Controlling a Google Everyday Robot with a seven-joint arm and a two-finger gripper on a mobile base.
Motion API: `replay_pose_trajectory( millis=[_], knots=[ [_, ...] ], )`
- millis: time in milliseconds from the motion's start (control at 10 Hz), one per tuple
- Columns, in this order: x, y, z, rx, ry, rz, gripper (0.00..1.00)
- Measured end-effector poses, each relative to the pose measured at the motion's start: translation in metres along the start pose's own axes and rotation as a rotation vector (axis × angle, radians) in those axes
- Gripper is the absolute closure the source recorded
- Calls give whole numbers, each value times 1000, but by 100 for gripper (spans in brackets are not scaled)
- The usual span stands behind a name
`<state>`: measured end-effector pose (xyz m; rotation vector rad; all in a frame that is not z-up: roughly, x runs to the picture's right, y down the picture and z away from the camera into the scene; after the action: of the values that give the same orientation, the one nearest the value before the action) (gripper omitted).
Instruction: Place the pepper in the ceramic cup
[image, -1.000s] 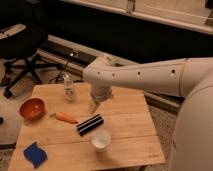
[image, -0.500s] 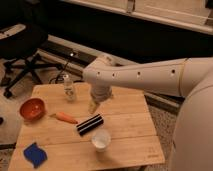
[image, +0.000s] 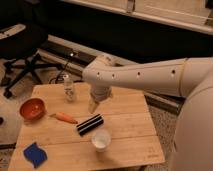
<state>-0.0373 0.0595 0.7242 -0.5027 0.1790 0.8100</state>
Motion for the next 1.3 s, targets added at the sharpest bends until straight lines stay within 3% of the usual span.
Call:
replay_pose_trajectory(
  millis=[300,500,900,1300],
  knots=[
    [-47,31,-5,8,-107,-190,20],
    [-64,50,-2,1,-118,-285,20],
    [-102,96,12,21,-35,-467,20],
    [-130,134,43,61,25,-521,20]
  ],
)
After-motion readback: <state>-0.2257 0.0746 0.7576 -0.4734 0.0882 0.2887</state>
